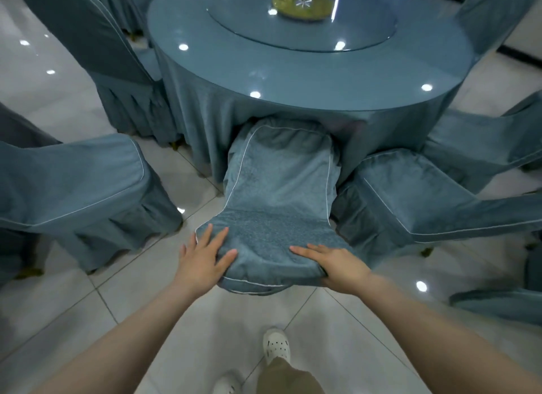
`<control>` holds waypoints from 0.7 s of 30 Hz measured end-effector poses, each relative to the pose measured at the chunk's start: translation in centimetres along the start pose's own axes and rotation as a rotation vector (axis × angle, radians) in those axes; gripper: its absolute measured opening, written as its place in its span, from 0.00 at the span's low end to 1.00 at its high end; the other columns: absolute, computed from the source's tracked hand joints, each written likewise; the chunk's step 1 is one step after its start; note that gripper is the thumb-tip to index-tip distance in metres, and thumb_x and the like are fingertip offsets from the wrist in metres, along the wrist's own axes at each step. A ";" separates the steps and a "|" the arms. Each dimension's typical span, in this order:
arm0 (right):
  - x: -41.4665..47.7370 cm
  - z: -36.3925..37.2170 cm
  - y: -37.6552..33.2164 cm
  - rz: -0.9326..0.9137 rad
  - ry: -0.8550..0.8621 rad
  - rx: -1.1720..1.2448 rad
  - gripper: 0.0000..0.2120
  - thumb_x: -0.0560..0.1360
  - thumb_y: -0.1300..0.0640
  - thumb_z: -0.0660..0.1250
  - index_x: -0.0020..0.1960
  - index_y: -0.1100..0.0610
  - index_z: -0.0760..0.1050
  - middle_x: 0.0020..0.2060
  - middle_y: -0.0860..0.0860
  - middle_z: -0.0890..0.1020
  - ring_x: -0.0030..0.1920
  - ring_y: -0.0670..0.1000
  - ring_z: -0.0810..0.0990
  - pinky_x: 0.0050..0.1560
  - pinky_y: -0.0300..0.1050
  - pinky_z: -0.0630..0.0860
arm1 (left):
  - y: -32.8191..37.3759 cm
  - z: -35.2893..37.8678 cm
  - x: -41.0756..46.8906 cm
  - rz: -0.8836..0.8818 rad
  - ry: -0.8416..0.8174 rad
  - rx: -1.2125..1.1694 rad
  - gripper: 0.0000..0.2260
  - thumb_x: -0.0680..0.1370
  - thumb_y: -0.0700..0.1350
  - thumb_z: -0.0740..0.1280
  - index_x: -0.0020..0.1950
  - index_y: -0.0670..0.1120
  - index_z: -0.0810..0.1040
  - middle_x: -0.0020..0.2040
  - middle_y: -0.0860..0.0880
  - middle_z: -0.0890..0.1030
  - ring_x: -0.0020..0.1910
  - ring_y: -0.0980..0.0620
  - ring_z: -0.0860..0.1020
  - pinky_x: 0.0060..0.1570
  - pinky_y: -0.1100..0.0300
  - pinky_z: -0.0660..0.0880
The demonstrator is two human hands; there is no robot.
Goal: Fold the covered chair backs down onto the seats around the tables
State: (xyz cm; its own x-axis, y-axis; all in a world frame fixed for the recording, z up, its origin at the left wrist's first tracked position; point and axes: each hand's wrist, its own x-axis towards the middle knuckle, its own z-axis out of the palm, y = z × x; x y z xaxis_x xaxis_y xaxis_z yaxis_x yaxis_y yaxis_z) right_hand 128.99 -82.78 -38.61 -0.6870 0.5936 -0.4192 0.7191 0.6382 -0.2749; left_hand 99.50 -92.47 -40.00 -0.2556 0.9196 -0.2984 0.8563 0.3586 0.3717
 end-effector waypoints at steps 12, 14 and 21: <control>-4.2 -1.7 -4.7 0.136 0.056 0.013 0.36 0.72 0.56 0.63 0.71 0.31 0.53 0.66 0.45 0.75 0.61 0.55 0.76 0.61 0.48 0.72 | 0.3 -4.9 -3.1 0.346 0.017 0.317 0.16 0.74 0.51 0.65 0.60 0.50 0.69 0.61 0.51 0.76 0.61 0.48 0.72 0.55 0.58 0.67; -4.7 -1.6 -5.6 0.149 0.063 0.032 0.36 0.72 0.57 0.63 0.71 0.31 0.54 0.64 0.47 0.76 0.59 0.55 0.76 0.59 0.48 0.73 | 0.3 -5.3 -3.7 0.369 0.085 0.430 0.11 0.75 0.48 0.62 0.56 0.50 0.68 0.57 0.51 0.79 0.55 0.47 0.76 0.47 0.57 0.70; -6.3 -3.3 -6.6 0.240 0.080 0.106 0.32 0.69 0.57 0.62 0.65 0.31 0.59 0.47 0.44 0.75 0.51 0.55 0.77 0.47 0.42 0.70 | 0.3 -7.8 -3.3 0.476 0.055 0.495 0.13 0.73 0.53 0.63 0.55 0.51 0.68 0.52 0.49 0.80 0.52 0.43 0.78 0.44 0.55 0.71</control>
State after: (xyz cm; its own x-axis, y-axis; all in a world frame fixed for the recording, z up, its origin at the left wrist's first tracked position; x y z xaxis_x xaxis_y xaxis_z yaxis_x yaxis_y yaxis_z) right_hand 128.23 -89.13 -31.25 -0.4983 0.7614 -0.4146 0.8666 0.4221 -0.2662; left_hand 97.09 -94.16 -32.07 0.1883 0.9702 -0.1522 0.9817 -0.1902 0.0021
